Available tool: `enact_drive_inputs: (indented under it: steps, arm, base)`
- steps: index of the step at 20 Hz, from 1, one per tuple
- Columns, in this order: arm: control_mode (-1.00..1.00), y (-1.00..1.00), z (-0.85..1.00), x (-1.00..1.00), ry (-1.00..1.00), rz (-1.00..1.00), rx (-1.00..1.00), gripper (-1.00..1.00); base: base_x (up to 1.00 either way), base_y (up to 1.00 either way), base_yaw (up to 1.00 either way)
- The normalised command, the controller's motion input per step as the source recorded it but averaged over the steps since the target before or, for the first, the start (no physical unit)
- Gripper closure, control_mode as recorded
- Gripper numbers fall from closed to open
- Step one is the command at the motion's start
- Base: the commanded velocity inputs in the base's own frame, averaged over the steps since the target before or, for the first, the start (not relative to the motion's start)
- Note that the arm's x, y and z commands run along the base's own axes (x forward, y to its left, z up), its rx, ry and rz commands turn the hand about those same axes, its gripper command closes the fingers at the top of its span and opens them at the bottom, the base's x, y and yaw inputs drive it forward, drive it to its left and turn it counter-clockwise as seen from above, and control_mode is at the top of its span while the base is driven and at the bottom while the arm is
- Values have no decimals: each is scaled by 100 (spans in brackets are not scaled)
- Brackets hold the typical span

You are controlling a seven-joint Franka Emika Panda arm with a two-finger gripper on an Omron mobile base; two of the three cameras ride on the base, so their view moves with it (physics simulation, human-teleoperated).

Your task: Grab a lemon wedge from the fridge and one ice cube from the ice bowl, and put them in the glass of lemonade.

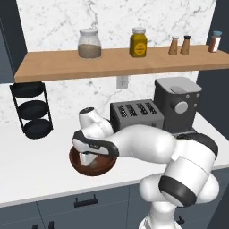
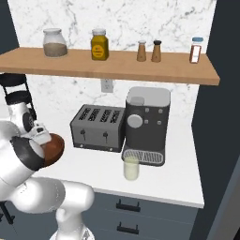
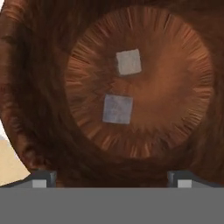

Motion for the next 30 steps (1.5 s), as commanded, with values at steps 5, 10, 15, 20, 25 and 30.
enact_drive_inputs:
  steps: [5, 10, 15, 20, 25, 30]
  arm:
    - [-100, 5, -30, 31, 3, 16, 1, -100]
    - [-100, 0, -26, 2, 2, 6, 4, -100]
    - [-100, 0, 0, 32, 4, 0, 16, -100]
    - [-100, 0, -8, 16, 3, 0, 7, -100]
    - [-100, 0, -27, 0, 0, 0, 0, -100]
    - [-100, 0, -11, -4, 0, 0, 0, -100]
  base:
    - [0, 0, 0]
    - [0, 0, 0]
    - [0, 0, 0]
    - [0, 0, 0]
    - [0, 0, 0]
    - [0, 0, 0]
